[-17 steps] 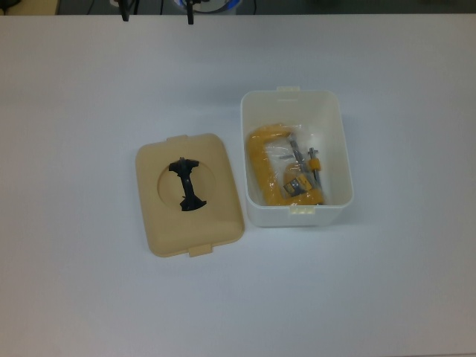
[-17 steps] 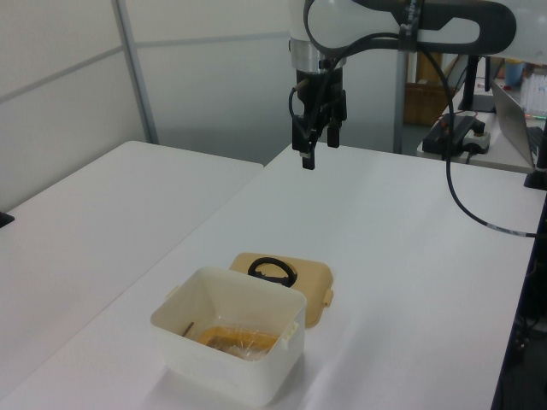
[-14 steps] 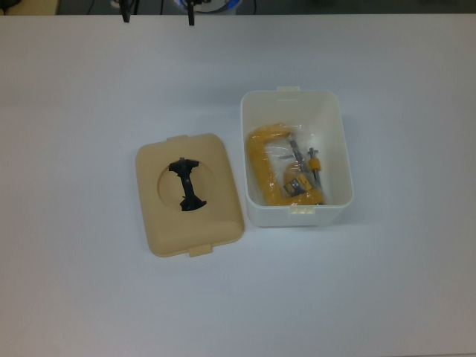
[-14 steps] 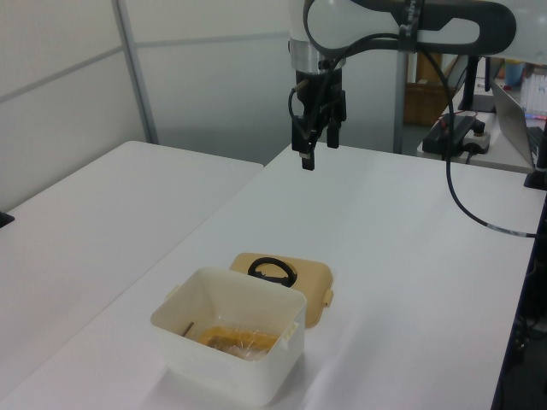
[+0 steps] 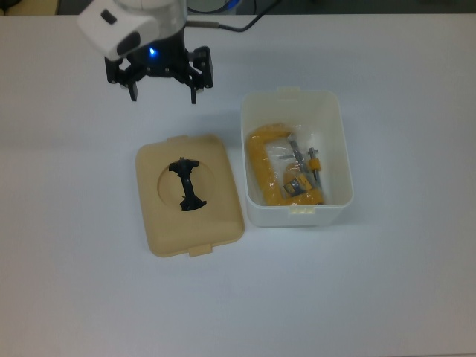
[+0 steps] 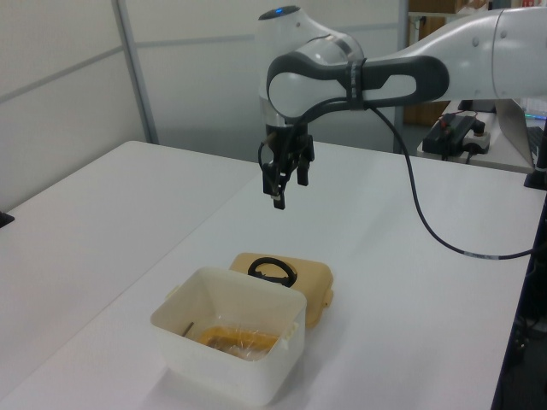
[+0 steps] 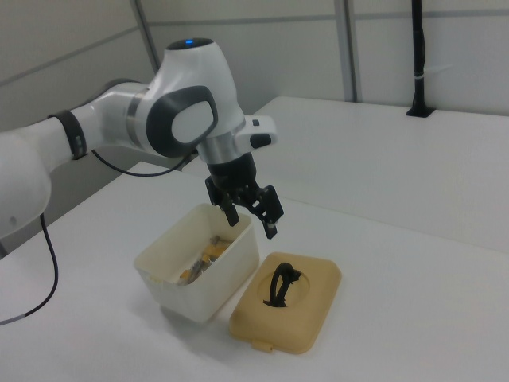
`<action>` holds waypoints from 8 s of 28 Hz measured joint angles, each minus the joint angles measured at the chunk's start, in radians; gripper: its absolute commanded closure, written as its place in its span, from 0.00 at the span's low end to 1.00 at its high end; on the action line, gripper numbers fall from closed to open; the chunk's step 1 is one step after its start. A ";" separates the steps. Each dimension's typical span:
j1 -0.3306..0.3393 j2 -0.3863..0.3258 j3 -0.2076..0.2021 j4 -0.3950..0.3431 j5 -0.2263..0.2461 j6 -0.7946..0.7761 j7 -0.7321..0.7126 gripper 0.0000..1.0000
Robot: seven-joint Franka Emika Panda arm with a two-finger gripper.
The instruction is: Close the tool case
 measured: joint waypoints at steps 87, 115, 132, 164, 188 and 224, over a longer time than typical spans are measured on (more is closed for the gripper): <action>-0.019 0.104 -0.012 -0.021 -0.009 0.154 -0.255 1.00; 0.099 -0.027 0.176 -0.030 0.035 -0.005 0.251 1.00; 0.171 0.046 0.218 -0.002 -0.040 0.098 0.386 1.00; 0.159 0.051 0.204 0.024 -0.069 0.097 0.371 1.00; 0.160 0.052 0.207 0.024 -0.098 0.059 0.358 0.00; -0.150 -0.260 0.190 -0.022 0.006 -0.197 0.146 0.00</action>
